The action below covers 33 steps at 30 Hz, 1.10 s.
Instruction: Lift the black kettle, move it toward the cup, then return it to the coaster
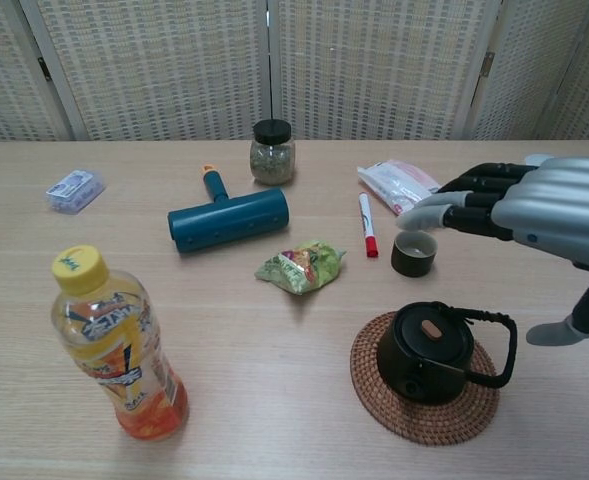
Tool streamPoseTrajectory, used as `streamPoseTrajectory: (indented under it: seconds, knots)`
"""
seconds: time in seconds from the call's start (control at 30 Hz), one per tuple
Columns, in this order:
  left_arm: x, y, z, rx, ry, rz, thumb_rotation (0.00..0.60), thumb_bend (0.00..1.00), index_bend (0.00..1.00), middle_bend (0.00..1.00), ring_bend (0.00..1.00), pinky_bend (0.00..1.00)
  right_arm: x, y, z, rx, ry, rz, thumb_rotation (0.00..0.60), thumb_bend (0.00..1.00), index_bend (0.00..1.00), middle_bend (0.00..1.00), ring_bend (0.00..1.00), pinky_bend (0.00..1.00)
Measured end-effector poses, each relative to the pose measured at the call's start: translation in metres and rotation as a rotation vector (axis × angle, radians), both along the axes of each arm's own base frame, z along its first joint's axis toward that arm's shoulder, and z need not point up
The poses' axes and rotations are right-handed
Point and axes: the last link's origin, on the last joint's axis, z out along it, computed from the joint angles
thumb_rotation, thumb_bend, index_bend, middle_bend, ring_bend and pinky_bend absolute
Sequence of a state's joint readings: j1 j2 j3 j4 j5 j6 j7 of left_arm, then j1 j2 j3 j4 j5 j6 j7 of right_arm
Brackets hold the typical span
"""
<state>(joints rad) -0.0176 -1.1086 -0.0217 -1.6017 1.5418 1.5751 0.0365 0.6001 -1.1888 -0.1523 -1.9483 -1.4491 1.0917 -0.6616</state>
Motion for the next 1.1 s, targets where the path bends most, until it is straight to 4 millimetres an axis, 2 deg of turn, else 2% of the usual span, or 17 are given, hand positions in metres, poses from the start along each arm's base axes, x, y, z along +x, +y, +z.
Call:
streamPoseTrajectory:
  seconds: [0.27,0.43,0.73,1.1]
  knots:
    - [0.002,-0.001,-0.002,-0.004,-0.007,0.000,0.600,0.24,0.15,0.01,0.08,0.02,-0.020,0.001,-0.008,0.012,0.063,-0.001,0.600,0.00,0.00,0.00,0.00,0.00]
    - [0.002,-0.002,-0.002,-0.004,-0.009,0.002,0.600,0.24,0.15,0.02,0.08,0.02,-0.022,0.000,-0.018,0.023,0.073,0.006,0.600,0.00,0.00,0.00,0.00,0.00]
    - [0.000,-0.005,0.001,0.002,-0.013,0.006,0.600,0.24,0.15,0.02,0.08,0.02,-0.020,-0.001,-0.036,0.047,0.085,0.004,0.600,0.00,0.00,0.00,0.00,0.00]
    - [0.000,-0.008,0.003,0.011,-0.014,0.005,0.600,0.24,0.15,0.02,0.08,0.02,-0.002,-0.011,-0.060,0.055,0.064,0.004,0.600,0.00,0.00,0.00,0.00,0.00]
